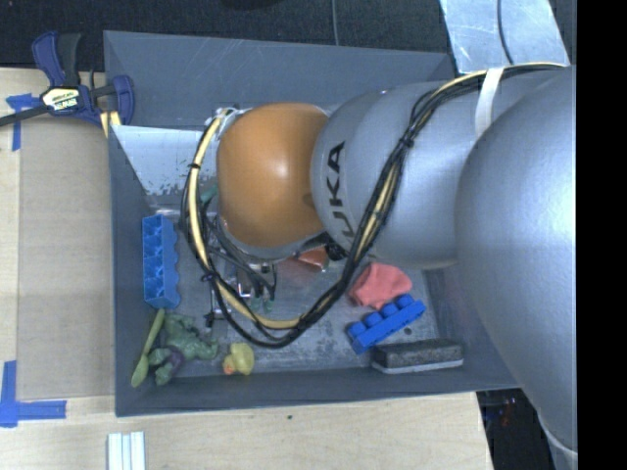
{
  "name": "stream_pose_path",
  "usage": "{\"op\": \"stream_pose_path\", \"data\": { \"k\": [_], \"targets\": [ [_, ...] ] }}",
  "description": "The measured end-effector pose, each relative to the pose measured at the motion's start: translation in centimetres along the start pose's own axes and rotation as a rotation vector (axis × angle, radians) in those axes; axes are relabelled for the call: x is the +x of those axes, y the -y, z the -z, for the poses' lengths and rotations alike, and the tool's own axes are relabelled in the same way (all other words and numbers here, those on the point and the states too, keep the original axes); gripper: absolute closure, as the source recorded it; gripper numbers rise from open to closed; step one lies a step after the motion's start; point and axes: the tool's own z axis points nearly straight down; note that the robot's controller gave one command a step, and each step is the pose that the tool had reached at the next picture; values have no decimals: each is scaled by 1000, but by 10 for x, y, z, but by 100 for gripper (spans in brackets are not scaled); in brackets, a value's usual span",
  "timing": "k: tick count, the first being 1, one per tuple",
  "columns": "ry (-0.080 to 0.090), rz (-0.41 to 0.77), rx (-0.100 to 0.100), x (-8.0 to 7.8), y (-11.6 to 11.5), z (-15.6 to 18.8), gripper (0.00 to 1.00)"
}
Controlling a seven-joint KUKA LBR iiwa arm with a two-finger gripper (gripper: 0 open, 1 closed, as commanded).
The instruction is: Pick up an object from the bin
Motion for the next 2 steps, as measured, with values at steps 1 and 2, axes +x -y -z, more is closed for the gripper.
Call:
{"op": "stream_pose_path", "data": {
  "k": [1,2],
  "targets": [
    [0,0,0,0,0,0,0],
    [0,-38,0,11,2,-25,0]
  ]
}}
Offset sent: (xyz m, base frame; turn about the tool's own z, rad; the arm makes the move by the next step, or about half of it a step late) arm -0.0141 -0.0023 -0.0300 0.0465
